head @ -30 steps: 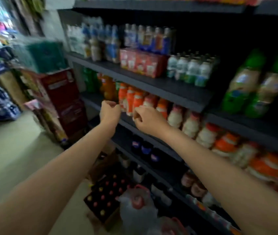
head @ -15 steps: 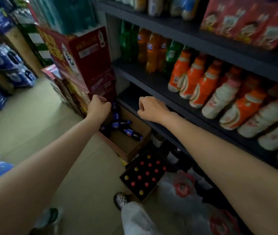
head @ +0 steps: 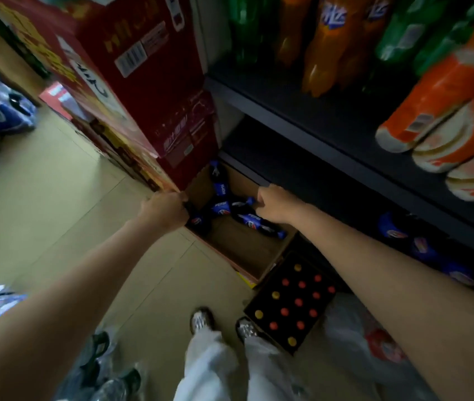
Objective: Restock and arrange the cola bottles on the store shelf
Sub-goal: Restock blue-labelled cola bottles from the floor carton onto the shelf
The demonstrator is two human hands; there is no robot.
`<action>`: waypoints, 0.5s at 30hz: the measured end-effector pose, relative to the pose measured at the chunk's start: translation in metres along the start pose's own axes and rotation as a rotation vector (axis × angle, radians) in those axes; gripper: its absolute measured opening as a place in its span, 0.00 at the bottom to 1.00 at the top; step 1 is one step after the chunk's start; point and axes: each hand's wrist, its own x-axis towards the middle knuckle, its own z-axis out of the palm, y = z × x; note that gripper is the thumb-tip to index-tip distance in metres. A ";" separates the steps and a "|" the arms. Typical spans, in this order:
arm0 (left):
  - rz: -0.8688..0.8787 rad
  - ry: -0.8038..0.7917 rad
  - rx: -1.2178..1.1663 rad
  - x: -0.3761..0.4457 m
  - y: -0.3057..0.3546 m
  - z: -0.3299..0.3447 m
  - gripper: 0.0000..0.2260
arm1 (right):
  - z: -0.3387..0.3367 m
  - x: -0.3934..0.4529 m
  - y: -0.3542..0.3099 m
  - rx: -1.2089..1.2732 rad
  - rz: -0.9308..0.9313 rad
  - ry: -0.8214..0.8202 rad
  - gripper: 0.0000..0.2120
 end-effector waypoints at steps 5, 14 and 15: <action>-0.135 -0.086 -0.322 0.114 -0.021 0.061 0.20 | 0.050 0.102 -0.002 0.274 0.101 -0.012 0.15; -0.138 -0.145 -0.205 0.257 -0.087 0.170 0.27 | 0.149 0.247 0.006 0.390 0.032 0.003 0.22; -0.152 -0.129 -0.252 0.264 -0.087 0.179 0.26 | 0.157 0.253 0.012 0.400 0.057 0.007 0.21</action>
